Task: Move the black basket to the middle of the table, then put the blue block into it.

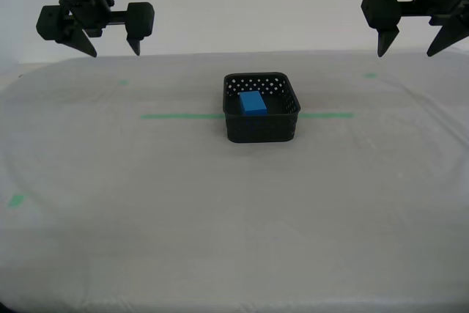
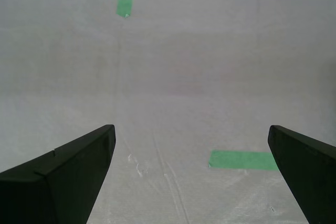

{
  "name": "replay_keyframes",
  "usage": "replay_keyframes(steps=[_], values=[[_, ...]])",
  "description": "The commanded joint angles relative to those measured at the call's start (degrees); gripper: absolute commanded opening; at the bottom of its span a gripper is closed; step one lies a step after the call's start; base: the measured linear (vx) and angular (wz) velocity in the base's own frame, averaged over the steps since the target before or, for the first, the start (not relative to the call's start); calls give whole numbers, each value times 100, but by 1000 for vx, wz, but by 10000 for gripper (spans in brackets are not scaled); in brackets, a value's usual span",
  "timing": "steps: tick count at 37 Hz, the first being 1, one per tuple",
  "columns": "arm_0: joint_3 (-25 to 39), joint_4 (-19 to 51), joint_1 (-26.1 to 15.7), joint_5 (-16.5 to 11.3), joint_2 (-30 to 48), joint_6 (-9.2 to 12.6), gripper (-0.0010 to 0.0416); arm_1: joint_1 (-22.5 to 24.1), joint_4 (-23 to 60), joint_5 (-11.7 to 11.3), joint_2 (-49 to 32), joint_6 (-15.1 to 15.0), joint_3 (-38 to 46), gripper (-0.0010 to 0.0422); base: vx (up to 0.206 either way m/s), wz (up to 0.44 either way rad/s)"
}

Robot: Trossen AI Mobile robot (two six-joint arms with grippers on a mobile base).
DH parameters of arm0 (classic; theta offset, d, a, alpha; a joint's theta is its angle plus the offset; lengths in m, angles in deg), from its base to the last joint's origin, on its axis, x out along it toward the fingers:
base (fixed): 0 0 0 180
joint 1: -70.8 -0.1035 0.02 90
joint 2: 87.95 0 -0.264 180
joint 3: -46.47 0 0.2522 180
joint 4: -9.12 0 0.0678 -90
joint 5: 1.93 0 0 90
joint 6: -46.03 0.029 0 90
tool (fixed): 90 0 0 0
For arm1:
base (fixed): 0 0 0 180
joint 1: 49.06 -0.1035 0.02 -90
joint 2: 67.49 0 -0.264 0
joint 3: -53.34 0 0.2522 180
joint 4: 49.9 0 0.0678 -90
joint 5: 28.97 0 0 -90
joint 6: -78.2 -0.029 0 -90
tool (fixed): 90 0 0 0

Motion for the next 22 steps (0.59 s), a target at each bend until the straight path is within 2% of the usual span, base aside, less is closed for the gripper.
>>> replay_keyframes(steps=[1, 22], values=[[4, 0, -7, 15, -2, -2, 399, 0, -9, 7, 0, -24, 2, 400, 0, 0], [4, 2, -7, 15, 0, -2, 399, 0, -9, 7, 0, -24, 2, 400, 0, 0]])
